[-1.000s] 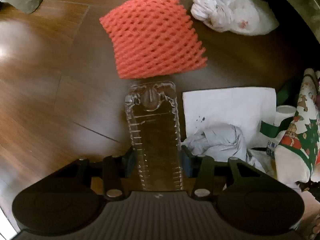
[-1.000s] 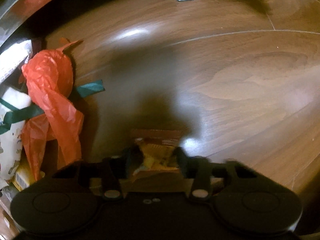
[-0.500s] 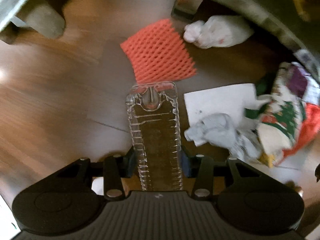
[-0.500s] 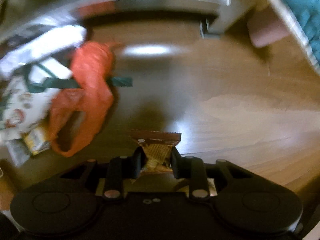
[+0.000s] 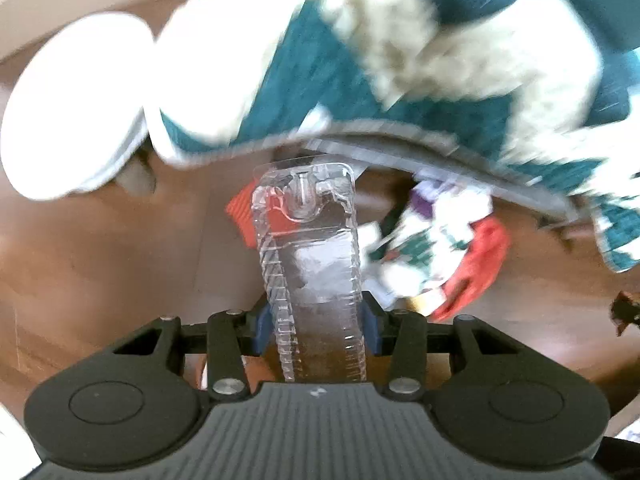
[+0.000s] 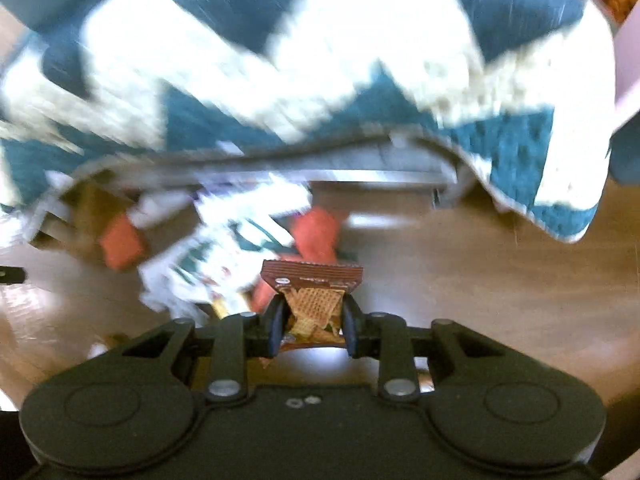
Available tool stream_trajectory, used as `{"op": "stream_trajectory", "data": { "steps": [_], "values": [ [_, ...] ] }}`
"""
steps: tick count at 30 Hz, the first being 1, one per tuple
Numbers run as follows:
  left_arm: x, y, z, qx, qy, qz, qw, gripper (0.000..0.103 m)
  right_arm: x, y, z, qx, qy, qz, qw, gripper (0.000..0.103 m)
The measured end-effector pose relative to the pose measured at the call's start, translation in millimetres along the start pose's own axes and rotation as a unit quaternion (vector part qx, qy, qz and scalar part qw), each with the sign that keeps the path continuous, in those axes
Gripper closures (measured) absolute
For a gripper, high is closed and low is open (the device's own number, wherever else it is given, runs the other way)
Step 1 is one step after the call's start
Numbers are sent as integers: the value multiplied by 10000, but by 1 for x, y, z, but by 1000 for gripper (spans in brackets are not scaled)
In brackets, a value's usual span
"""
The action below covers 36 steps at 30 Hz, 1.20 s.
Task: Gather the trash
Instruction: 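Lift both items to the teal wastebasket and open both tools inside it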
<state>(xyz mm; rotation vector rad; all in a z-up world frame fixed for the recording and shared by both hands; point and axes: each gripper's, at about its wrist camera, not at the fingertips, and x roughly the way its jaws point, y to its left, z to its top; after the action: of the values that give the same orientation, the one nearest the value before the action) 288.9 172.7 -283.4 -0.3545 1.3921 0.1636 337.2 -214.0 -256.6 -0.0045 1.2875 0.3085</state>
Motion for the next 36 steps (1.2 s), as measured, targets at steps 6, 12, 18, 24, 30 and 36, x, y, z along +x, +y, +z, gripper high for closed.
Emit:
{"op": "stream_trajectory", "data": {
  "steps": [6, 12, 18, 24, 30, 36],
  "values": [
    [-96, -30, -11, 123, -893, -350, 9953, 59, -90, 34, 0, -234, -860, 381, 9953, 75],
    [-182, -65, -31, 442, -1788, -623, 9809, 59, -183, 62, 2, -607, -1820, 592, 9796, 75],
    [-264, -91, -35, 672, -2608, -755, 9601, 59, -259, 89, 16, -910, -2617, 721, 9581, 75],
    [-338, -124, -23, 876, -3413, -816, 9323, 59, -313, 116, 44, -1218, -3223, 727, 9359, 75],
    [-394, -154, 10, 964, -4140, -841, 9012, 59, -349, 136, 84, -1336, -3665, 655, 9184, 75],
    [-425, -176, 50, 979, -4499, -854, 8836, 59, -355, 147, 128, -1254, -3784, 573, 9153, 75]
  ]
}}
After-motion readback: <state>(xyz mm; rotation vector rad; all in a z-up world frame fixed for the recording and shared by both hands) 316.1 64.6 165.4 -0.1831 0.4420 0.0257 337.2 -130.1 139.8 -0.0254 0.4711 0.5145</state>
